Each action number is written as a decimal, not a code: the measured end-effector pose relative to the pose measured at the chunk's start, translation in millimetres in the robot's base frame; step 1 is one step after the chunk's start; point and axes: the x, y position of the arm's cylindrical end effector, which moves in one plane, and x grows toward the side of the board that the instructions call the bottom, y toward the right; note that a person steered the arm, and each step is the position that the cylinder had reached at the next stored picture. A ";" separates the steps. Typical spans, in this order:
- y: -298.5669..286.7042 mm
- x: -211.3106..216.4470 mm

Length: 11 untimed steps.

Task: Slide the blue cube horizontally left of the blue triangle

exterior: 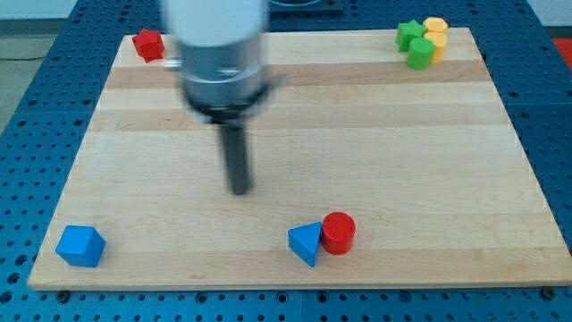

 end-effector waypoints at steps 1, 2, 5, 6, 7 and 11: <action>-112.3 9.3; -185.2 18.5; -137.0 75.7; -114.4 82.1; -120.3 108.2; -79.4 87.8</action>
